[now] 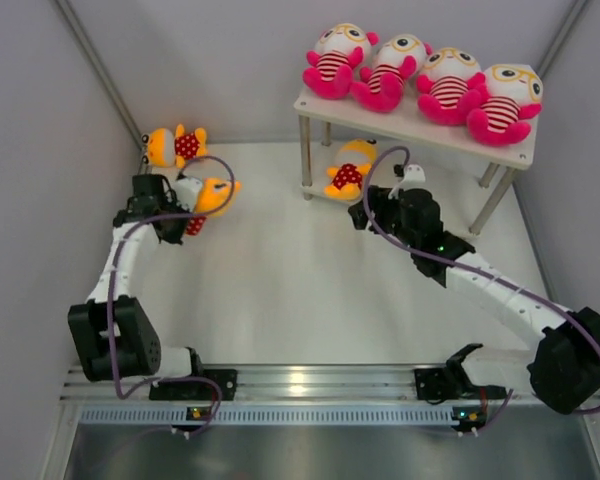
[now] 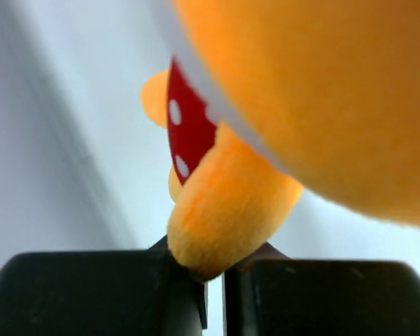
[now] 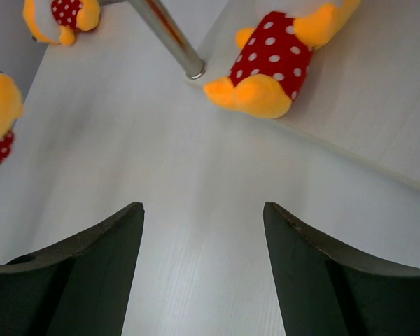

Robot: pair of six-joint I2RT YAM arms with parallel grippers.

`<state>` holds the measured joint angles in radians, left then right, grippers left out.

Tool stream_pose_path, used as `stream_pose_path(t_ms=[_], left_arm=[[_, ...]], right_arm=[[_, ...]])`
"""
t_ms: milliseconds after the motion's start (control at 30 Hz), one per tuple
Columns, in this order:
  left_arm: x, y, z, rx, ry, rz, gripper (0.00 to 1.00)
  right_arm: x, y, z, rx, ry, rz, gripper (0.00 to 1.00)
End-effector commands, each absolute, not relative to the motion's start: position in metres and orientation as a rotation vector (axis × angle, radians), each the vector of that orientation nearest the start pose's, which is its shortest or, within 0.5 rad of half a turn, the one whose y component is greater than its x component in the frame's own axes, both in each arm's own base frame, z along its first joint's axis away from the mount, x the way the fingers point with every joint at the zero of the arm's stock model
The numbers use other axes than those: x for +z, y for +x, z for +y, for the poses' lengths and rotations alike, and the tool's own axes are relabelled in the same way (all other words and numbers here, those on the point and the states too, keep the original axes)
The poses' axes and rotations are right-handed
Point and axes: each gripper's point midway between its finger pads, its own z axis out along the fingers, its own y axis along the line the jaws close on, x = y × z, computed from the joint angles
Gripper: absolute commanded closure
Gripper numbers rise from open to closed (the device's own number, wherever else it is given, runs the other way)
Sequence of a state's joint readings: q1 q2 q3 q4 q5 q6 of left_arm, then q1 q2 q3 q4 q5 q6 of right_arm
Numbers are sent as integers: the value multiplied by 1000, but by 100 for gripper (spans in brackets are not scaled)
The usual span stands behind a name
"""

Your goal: Place and organize the stuffed toys onto the shelf

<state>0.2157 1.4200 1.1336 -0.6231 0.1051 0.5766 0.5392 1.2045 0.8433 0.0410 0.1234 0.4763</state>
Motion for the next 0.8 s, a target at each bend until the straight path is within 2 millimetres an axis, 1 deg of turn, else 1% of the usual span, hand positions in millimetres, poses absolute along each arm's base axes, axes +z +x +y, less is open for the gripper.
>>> stream_pose_path(t_ms=[0,33,67,100,133,167,200,233,333,367,400,433,467,500,567,600,633,667,700,733,767], left_arm=[[107,299,-8,-82,704,2528,100],[106,292,-40,-138,817,2493,100],[101,285,-53,-174,852,2498,100],[97,281,-64,-183,904,2496,100],[92,275,-82,-188,996,2486,100],[91,272,-89,-180,1022,2486,100],[90,270,-97,-172,1058,2481,100],[90,265,-111,-181,1116,2459,100],[99,261,-132,-228,1147,2417,100],[104,262,-136,-236,1147,2406,100],[106,260,-139,-237,1161,2400,100],[107,260,-139,-231,1172,2397,100],[109,260,-140,-229,1179,2394,100],[109,260,-140,-227,1184,2391,100],[108,259,-139,-221,1191,2393,100],[107,258,-139,-220,1192,2396,100],[107,258,-139,-220,1194,2395,100],[107,258,-139,-219,1199,2389,100],[107,258,-138,-217,1203,2388,100],[108,258,-138,-215,1205,2385,100],[109,259,-138,-211,1202,2384,100]], right_arm=[[242,330,248,684,-158,1869,30],[238,322,261,731,-217,1873,30],[236,310,278,803,-293,1868,30],[236,307,289,861,-328,1846,29],[231,299,297,922,-371,1856,29],[229,295,302,956,-391,1860,28],[219,292,307,970,-419,1890,28],[218,287,312,1007,-454,1894,28],[210,277,318,1076,-490,1899,25],[209,276,319,1093,-490,1893,20],[202,271,321,1113,-501,1899,16],[207,271,325,1131,-516,1863,9],[208,269,327,1139,-533,1856,1],[207,266,333,1146,-554,1852,0],[221,262,342,1178,-610,1787,1],[230,260,343,1196,-629,1744,1],[231,255,344,1212,-663,1716,1],[238,253,345,1219,-676,1668,1],[240,250,342,1217,-686,1654,1],[239,251,341,1191,-703,1645,1],[231,248,341,1175,-721,1674,1]])
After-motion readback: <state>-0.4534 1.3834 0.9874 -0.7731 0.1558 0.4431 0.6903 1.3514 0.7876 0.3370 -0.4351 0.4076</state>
